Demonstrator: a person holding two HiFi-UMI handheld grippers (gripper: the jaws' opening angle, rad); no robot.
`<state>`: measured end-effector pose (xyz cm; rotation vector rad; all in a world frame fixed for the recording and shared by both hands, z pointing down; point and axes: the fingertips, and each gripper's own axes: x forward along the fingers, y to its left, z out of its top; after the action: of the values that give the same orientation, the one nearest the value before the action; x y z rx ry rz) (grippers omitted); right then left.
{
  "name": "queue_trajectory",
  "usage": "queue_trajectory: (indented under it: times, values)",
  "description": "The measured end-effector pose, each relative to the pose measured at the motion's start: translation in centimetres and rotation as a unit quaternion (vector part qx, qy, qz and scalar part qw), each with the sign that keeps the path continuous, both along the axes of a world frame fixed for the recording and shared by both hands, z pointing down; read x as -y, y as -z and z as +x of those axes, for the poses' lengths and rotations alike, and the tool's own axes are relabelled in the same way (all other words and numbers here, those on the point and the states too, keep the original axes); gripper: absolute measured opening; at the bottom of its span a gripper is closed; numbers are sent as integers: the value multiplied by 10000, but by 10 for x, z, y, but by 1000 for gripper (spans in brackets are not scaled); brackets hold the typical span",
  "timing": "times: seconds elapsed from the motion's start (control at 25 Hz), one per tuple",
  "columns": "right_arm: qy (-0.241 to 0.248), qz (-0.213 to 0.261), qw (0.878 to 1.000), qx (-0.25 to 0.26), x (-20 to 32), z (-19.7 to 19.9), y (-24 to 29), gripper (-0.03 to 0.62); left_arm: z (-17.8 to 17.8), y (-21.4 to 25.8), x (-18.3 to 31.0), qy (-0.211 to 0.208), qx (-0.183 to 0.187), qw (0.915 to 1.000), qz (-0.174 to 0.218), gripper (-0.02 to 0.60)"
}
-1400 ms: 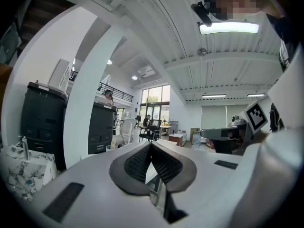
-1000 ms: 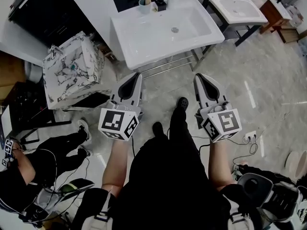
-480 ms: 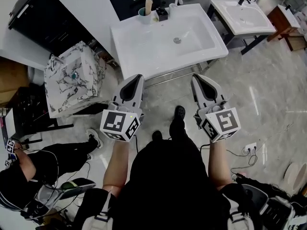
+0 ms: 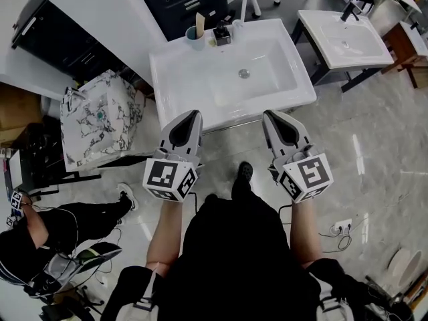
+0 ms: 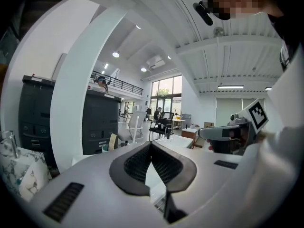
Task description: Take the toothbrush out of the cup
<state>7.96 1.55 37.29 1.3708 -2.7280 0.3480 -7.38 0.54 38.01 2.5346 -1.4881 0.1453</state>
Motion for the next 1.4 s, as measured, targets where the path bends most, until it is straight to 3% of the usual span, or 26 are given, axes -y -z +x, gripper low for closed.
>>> queue_trajectory:
  times: [0.32,0.8,1.4]
  values:
    - [316,-56,9995,78,25,14,-8,32,25,-3,18,218,59,9997,-7,15]
    - [517,-234,9982,186,53,5,-23,32,18,-21,40,381,170,9989,-219,15]
    - [345,-264,9990,-50,157,-19,-8,32,5,-22,170,196,81,9997,-131,17]
